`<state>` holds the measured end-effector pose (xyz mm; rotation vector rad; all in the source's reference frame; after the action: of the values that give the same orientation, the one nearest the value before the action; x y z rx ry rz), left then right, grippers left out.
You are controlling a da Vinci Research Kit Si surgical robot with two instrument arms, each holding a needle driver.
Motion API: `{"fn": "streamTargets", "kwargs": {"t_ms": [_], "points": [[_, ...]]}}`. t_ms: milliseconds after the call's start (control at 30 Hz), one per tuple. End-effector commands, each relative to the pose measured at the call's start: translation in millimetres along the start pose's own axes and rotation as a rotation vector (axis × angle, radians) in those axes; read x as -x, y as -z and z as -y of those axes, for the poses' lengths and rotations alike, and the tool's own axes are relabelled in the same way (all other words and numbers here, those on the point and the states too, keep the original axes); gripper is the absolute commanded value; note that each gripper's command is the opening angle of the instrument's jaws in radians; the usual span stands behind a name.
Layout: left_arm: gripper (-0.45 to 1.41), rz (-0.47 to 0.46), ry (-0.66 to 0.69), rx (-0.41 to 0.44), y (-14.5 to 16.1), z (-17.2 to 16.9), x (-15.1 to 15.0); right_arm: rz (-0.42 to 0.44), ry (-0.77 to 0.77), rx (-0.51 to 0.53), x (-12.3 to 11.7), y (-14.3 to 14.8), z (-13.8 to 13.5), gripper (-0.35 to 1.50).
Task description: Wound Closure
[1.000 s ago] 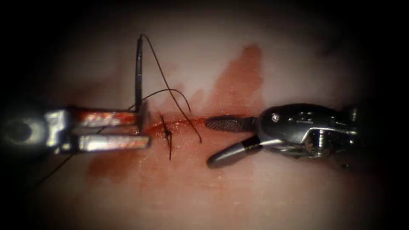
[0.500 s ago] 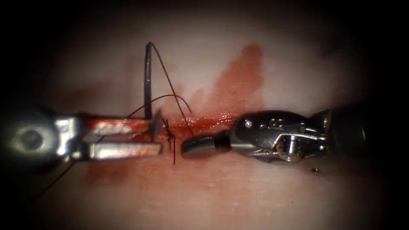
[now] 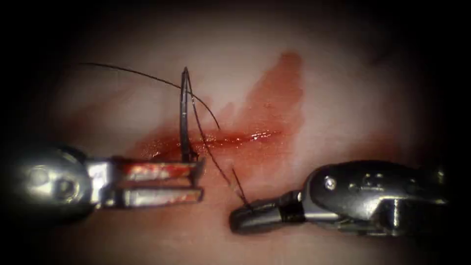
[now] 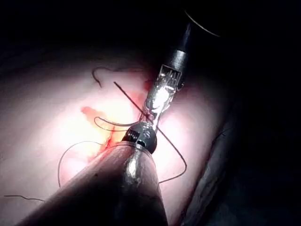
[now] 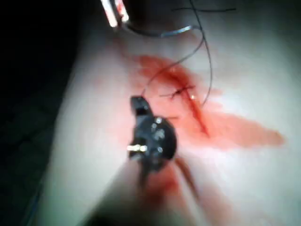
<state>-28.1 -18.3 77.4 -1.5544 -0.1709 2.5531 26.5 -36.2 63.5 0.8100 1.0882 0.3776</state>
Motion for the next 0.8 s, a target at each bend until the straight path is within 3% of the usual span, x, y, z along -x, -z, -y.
{"fn": "streamTargets", "kwargs": {"t_ms": [33,133,200,233,300,567,800], "points": [[-0.45,-0.001,0.001,0.002,-0.7,-0.2,0.3,-0.003,0.001,-0.017,-0.2,-1.3,1.7,-0.35],[-0.45,-0.001,0.000,0.002,-0.6,-0.2,0.3,0.000,0.080,-0.023,-0.7,-1.2,2.1,-0.35],[-0.45,-0.002,0.000,0.004,-0.5,-0.2,0.3,-0.011,0.105,-0.005,-0.6,-0.7,1.7,0.34],[-0.45,-0.003,0.000,0.007,-0.3,0.0,0.3,-0.017,0.110,0.016,-0.4,-0.2,1.4,0.78],[-0.45,-0.006,0.000,0.012,0.3,0.2,0.4,-0.029,0.127,0.062,-0.1,0.6,0.8,1.06],[-0.45,0.010,0.015,-0.009,3.5,1.3,1.0,-0.061,0.147,0.192,0.9,3.2,-2.0,1.16],[-0.45,0.018,0.024,-0.022,4.2,1.5,0.7,-0.056,0.141,0.219,2.5,1.5,-4.7,1.09]]}}
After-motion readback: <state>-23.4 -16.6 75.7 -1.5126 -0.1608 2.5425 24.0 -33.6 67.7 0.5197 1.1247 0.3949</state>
